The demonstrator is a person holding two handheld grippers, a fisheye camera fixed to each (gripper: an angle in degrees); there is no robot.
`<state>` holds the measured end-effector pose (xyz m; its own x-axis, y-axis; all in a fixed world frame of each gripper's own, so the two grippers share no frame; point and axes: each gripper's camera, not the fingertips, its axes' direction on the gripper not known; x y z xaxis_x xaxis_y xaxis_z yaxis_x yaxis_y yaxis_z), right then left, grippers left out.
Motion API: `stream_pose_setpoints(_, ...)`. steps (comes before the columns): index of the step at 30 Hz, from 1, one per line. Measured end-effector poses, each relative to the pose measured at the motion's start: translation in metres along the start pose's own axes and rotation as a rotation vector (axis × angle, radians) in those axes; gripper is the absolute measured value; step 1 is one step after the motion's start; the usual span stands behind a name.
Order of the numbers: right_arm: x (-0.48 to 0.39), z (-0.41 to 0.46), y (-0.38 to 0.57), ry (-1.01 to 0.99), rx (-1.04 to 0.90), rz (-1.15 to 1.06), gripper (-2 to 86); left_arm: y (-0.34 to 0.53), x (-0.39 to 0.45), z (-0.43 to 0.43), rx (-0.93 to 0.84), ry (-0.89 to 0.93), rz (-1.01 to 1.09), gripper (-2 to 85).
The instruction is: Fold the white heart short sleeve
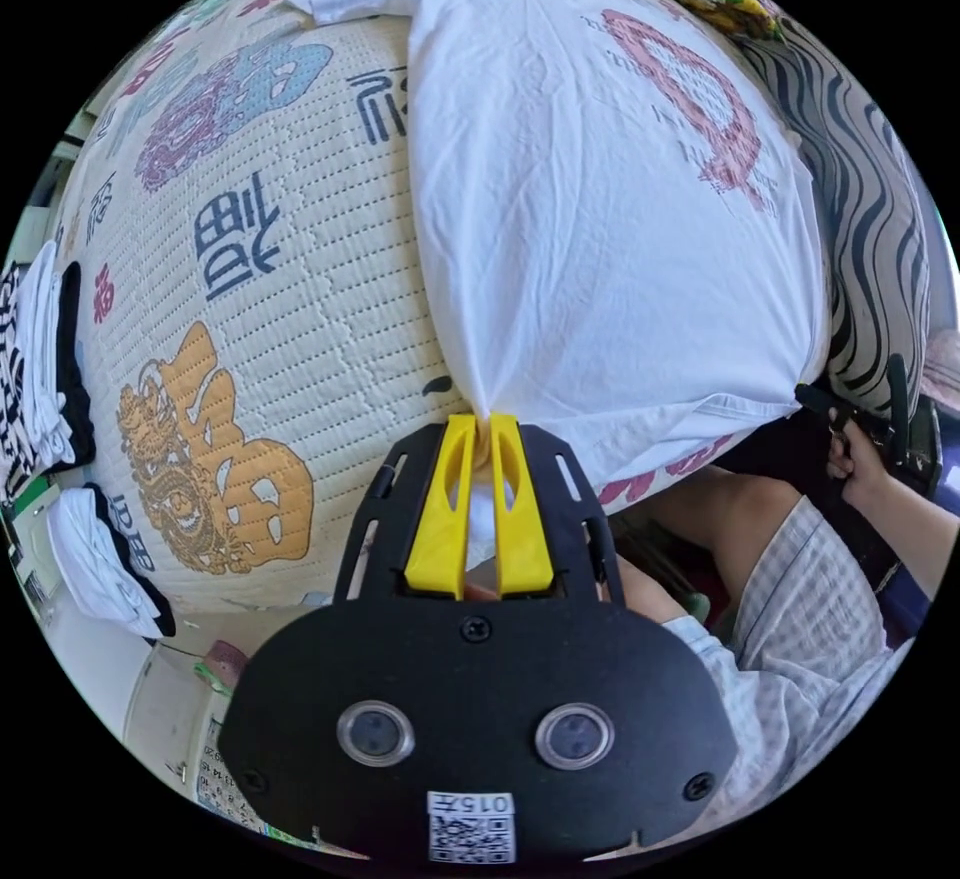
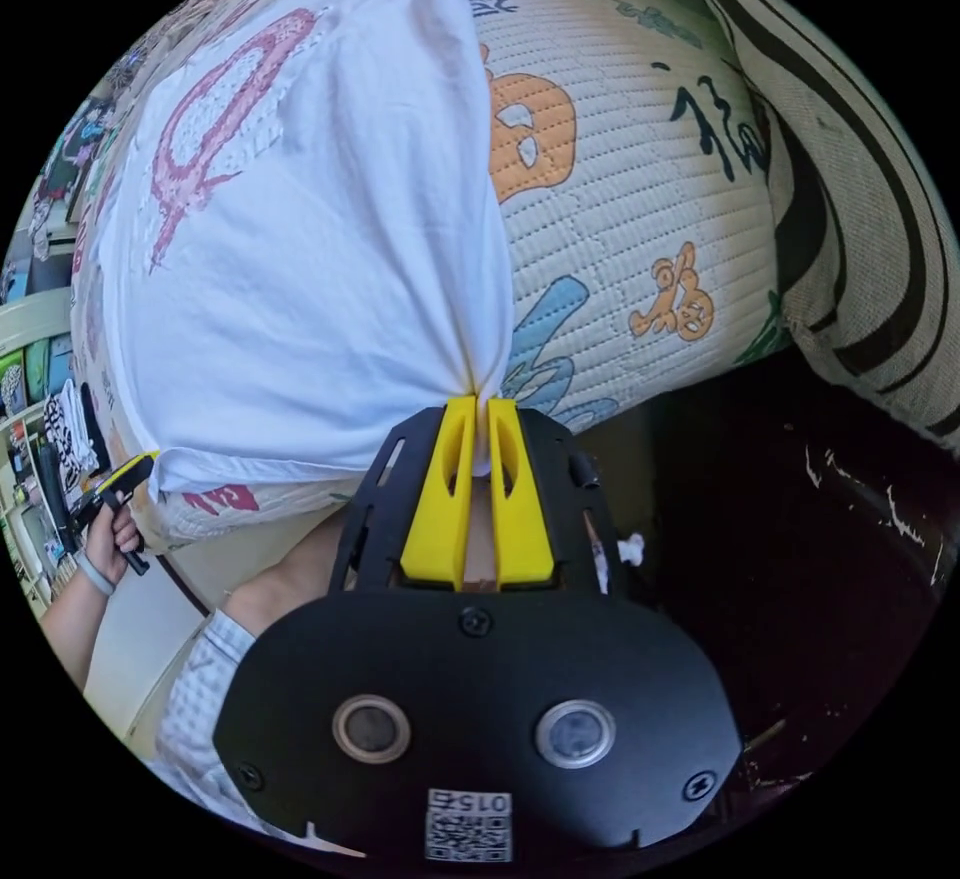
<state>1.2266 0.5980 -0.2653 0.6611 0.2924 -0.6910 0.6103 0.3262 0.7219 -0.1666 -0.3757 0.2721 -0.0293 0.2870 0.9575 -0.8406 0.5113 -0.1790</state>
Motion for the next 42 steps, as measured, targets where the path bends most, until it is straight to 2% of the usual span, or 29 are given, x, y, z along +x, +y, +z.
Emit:
stream_pose_setpoints(6,0.02,-0.045,0.01,-0.036,-0.118,-0.022,3.7,-0.02,-0.003,0.013,-0.054,0.094,-0.068,0.6)
stream_pose_setpoints(7,0.031,-0.063,0.015,-0.052,-0.091,-0.003,3.6,-0.02,-0.008,0.008,-0.057,0.106,-0.101,0.6)
stream_pose_setpoints(10,0.058,-0.12,0.022,-0.008,0.036,0.025,4.4,-0.018,-0.014,-0.017,-0.04,-0.012,-0.193,0.8)
stream_pose_setpoints(13,0.075,-0.172,0.009,0.008,0.175,0.002,5.1,-0.037,0.006,-0.053,0.056,-0.119,-0.22,1.3)
stream_pose_setpoints(15,0.08,-0.199,-0.01,0.01,0.265,-0.012,5.2,-0.069,0.039,-0.067,0.137,-0.145,-0.162,1.7)
stream_pose_setpoints(18,0.085,-0.228,-0.049,-0.054,0.375,-0.022,5.0,-0.156,0.119,-0.068,0.278,-0.062,0.01,3.3)
stream_pose_setpoints(20,0.09,-0.235,-0.077,-0.046,0.436,0.009,4.9,-0.239,0.192,-0.054,0.368,0.057,0.165,4.4)
stream_pose_setpoints(24,0.098,-0.238,-0.105,-0.065,0.463,0.079,5.3,-0.353,0.296,-0.024,0.478,0.256,0.319,5.2)
stream_pose_setpoints(28,0.104,-0.239,-0.122,-0.11,0.453,0.138,6.4,-0.46,0.394,0.016,0.404,0.368,0.438,6.8)
stream_pose_setpoints(32,0.113,-0.238,-0.134,-0.187,0.418,0.194,6.5,-0.517,0.454,0.056,0.283,0.327,0.531,7.9)
stream_pose_setpoints(36,0.115,-0.235,-0.143,-0.219,0.359,0.182,4.3,-0.543,0.471,0.089,0.22,0.262,0.52,7.0)
stream_pose_setpoints(38,0.111,-0.24,-0.143,-0.207,0.357,0.156,2.5,-0.559,0.47,0.109,0.166,0.244,0.47,2.9)
stream_pose_setpoints(42,0.109,-0.251,-0.14,-0.233,0.366,0.139,0.9,-0.568,0.452,0.11,0.21,0.344,0.411,-0.1)
